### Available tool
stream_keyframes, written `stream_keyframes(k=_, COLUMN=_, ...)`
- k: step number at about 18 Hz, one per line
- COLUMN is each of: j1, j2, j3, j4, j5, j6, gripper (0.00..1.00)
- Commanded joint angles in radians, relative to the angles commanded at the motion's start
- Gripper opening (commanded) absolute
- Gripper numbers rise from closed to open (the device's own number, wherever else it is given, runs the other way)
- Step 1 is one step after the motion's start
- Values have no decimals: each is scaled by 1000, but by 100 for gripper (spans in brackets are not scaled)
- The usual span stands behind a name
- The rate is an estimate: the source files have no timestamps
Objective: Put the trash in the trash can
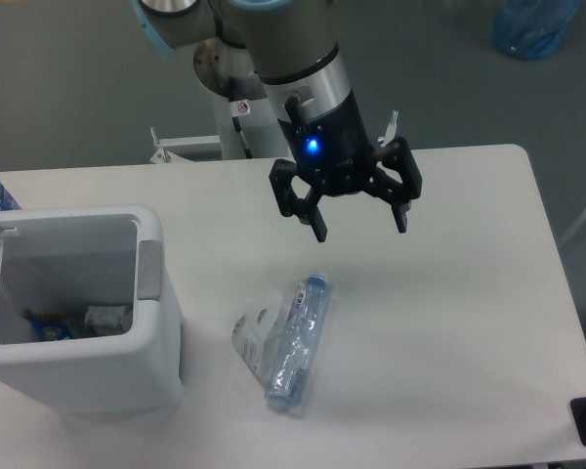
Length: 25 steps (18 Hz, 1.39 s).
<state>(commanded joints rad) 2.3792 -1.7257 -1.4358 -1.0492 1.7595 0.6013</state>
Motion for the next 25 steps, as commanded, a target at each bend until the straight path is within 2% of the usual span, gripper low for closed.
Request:
stream_keyframes(k=10, j1=-2, j2=-6, j3=-5, j4=3, j5=-11, j6=-54, gripper=100)
stream_keyframes(k=20, j1=-3, j2=-40, j3=-11, j4=14, j5=-26, j6=-248, gripper=100)
stream_keyframes(k=25, j1=-8, j2=-41, j3=-66, j4=17, j5=-46, j6=-215, gripper=100)
